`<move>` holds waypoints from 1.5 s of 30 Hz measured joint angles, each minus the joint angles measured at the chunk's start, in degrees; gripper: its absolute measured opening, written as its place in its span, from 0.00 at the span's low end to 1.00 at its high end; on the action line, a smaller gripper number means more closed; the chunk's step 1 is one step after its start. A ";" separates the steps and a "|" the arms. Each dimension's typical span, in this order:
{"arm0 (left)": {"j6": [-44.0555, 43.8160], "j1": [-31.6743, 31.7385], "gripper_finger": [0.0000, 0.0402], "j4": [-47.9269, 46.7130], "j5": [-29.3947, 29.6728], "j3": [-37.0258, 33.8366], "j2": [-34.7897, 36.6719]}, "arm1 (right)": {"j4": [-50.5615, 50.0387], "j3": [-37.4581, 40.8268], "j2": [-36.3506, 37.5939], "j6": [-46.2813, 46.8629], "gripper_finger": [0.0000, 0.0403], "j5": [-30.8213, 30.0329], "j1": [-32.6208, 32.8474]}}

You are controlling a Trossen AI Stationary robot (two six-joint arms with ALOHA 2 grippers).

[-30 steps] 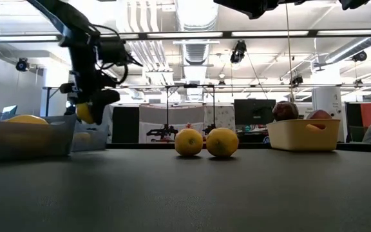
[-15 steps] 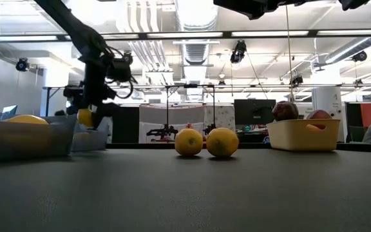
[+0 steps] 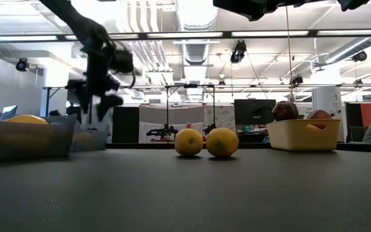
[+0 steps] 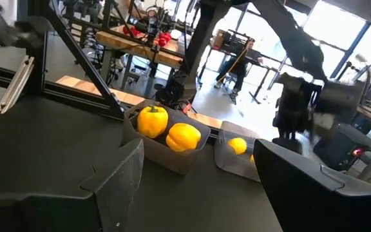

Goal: Sort produce into baskets
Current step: Put the lemon into the top black bin

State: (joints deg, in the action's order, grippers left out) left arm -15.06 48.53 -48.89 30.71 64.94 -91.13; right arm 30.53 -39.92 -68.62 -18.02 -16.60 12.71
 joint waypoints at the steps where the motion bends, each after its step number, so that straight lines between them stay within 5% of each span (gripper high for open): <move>1: -0.13 -0.76 0.74 0.11 -2.70 0.73 1.04 | 0.00 0.00 0.00 -0.03 0.71 -0.01 0.00; 8: 2.28 -17.06 0.75 18.00 -19.75 -4.27 9.14 | 0.01 0.00 0.00 -0.09 0.71 -0.02 0.00; 12: 1.78 -30.22 0.75 33.02 -19.84 -11.77 10.62 | 0.08 0.00 0.00 0.43 0.71 0.00 0.00; 16: -7.76 -39.97 0.77 50.57 -19.56 -19.17 9.60 | 0.35 0.00 0.00 1.18 0.71 0.00 0.00; 20: -13.52 -46.04 0.83 61.46 -11.33 -23.34 6.25 | 1.12 0.00 0.00 1.55 0.71 0.00 0.00; 25: -16.99 -49.12 0.88 65.02 -0.32 -23.80 1.40 | 1.42 0.00 0.00 1.55 0.71 0.02 0.00; 34: -20.95 -48.47 0.88 62.20 -9.03 -13.88 -10.25 | 1.45 0.00 0.00 1.53 0.71 0.00 0.00; 40: -28.42 -48.71 0.84 47.96 3.60 -6.25 -13.59 | 1.06 0.00 0.00 1.57 0.71 0.00 0.00; 45: -35.16 -51.00 0.82 48.91 5.26 -5.96 -15.54 | 1.04 0.00 0.00 1.48 0.71 -0.01 0.00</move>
State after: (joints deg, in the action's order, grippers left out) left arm -50.22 -2.48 0.02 35.97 58.99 -106.67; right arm 31.57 -39.92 -68.62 -16.53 -16.61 12.71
